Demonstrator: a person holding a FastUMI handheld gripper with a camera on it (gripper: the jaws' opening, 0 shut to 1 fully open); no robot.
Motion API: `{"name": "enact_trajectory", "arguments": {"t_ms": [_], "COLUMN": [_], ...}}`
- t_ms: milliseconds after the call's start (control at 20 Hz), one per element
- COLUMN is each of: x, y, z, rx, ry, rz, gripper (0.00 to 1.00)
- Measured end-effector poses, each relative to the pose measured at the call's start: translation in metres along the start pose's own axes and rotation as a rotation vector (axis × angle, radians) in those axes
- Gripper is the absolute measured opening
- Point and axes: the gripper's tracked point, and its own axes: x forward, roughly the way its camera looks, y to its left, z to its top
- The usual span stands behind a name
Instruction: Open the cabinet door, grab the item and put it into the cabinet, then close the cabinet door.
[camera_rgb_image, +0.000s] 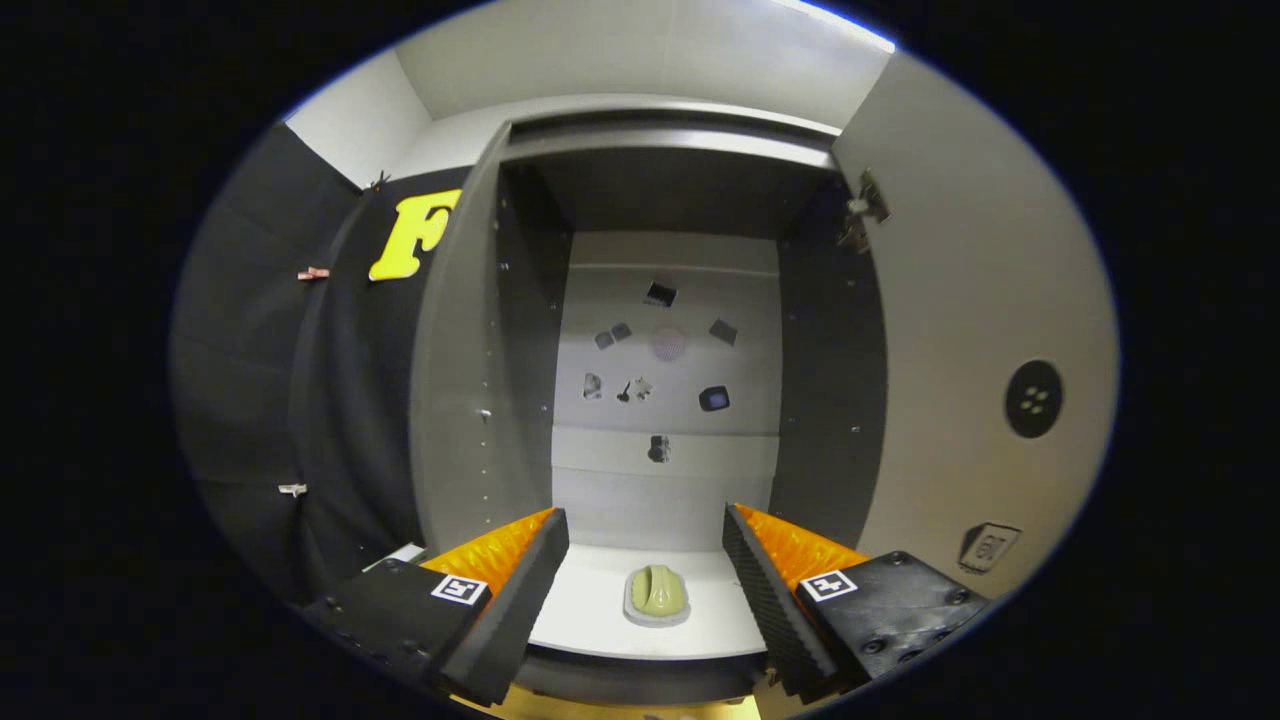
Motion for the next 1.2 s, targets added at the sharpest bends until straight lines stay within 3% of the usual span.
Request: {"name": "enact_trajectory", "arguments": {"t_ms": [250,500,850,1050,1200], "x": [-0.066,-0.142,-0.251,-0.294,-0.315], "y": [-0.014,-0.024,-0.069,-0.093,-0.139], "z": [0.011,0.019,0.024,0.033,0.034], "rx": [-0.097,-0.116,-0.115,-0.044,-0.011], "ry": [-0.001,0.008,0.065,0.058,0.057], "rz": [-0.100,-0.168,-0.312,-0.316,-0.340], "gripper": [0.98,0.98,0.98,0.97,0.97]}}
